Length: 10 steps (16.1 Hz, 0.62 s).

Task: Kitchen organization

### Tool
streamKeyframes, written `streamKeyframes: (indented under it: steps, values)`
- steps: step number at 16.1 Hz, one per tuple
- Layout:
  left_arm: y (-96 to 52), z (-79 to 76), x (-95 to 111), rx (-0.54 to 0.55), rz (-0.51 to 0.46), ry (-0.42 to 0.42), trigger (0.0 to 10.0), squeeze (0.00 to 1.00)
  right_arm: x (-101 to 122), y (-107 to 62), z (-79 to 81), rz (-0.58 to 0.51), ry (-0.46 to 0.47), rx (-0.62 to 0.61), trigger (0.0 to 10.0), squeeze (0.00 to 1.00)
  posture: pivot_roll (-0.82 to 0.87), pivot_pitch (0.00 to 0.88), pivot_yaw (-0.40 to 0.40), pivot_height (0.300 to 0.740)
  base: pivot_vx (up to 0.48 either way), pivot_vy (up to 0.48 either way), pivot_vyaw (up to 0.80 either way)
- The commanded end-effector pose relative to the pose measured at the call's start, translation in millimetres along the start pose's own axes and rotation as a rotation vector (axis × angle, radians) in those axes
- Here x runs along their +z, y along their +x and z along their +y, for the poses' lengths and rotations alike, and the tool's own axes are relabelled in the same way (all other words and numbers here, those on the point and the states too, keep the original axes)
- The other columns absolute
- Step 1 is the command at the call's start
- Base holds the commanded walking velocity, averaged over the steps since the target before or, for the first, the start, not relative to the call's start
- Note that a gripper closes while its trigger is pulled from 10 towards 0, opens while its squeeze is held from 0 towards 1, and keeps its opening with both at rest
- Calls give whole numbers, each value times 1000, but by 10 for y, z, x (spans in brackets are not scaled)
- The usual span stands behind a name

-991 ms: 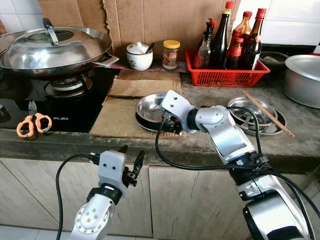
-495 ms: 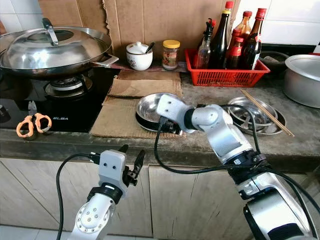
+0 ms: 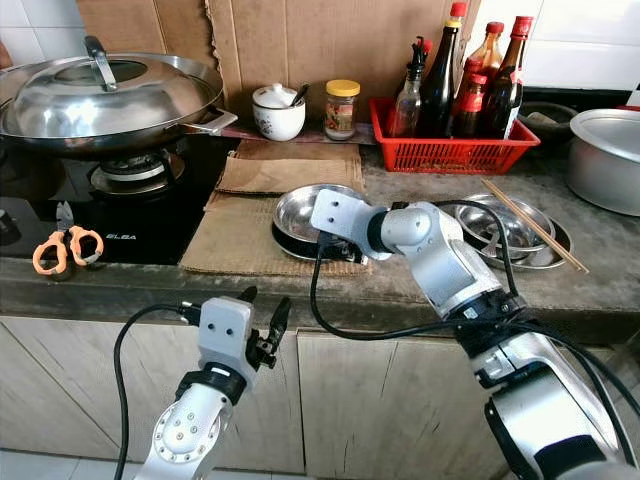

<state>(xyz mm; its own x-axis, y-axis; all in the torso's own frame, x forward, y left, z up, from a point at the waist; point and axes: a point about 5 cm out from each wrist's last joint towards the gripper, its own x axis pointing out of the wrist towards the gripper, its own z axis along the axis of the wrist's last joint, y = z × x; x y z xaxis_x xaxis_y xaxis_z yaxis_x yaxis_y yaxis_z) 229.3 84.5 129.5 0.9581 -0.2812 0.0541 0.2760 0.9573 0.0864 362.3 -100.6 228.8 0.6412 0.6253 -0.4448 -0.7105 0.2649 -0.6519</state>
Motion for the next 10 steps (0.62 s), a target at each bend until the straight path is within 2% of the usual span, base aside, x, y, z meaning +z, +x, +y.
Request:
streamKeyframes:
  steps: [1, 3, 4, 5, 10]
  values:
    - [13, -18, 10, -1, -4, -3, 10000, 0, 62, -18, -82, -2, -34, -18, 7490, 0, 72, 0, -66, 740, 0, 0, 0]
    - [16, -20, 10, -1, -5, -4, 10000, 0, 88, -11, -90, 0, -62, -8, 10000, 0, 72, 0, -68, 740, 0, 0, 0]
    - [17, -22, 12, 0, -6, -5, 10000, 0, 99, -8, -93, -1, -71, -3, 4588, 0, 70, 0, -68, 740, 0, 0, 0]
    - [17, -23, 12, 0, -7, -5, 10000, 0, 108, -9, -96, -3, -77, 0, 0, 0, 70, 0, -69, 740, 0, 0, 0]
    - [26, -15, 11, 3, -7, -4, 10000, 0, 152, -10, -141, -17, -82, -10, 0, 0, 68, 0, -71, 740, 0, 0, 0]
